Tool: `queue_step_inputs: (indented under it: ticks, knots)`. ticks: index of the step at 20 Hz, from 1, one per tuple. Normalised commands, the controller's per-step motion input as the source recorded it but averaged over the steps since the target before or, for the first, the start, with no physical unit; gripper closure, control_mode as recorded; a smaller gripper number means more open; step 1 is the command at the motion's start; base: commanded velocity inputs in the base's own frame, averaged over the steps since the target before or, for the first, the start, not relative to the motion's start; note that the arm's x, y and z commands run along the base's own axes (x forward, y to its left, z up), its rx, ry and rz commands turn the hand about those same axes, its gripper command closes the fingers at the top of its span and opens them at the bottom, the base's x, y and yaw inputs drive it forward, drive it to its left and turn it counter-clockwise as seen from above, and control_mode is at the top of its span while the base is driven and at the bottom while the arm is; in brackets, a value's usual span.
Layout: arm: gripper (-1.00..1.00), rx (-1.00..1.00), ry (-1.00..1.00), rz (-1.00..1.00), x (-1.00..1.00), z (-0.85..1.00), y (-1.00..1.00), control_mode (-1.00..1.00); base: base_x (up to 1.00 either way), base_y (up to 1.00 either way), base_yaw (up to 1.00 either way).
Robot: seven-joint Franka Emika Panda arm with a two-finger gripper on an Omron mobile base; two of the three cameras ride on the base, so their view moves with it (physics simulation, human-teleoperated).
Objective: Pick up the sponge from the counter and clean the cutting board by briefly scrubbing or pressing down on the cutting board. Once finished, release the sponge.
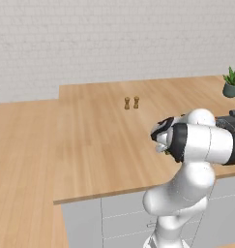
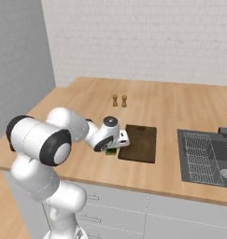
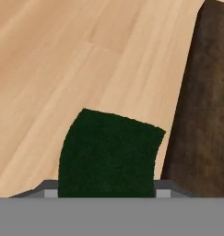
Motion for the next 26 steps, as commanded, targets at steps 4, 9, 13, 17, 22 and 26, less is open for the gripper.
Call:
queue_step_inputs:
  ticks: [4,9,13,17,22,26]
  knots:
    - [1.0,0.0,-0.09,-0.09,-0.41,0.43,-0.49,-1.0,0.0,0.0,0.0]
    - [1.0,0.0,-0.01,-0.01,0.23,0.73,-0.51,-1.0,0.0,0.0,0.0]
    - [1.0,0.0,0.0,0.0,0.4,0.17,-0.33,-1.0,0.0,0.0,0.0]
    - [1.0,0.05,-0.01,-0.01,-0.39,-0.04,-0.03,-1.0,0.0,0.0,0.0]
    - [1.0,0.09,-0.02,-0.02,-0.64,-0.26,0.0,-1.0,0.0,0.0,0.0]
    - [1.0,0.03,0.0,0.0,0.16,-0.32,-0.01,-1.0,0.0,0.0,0.0]
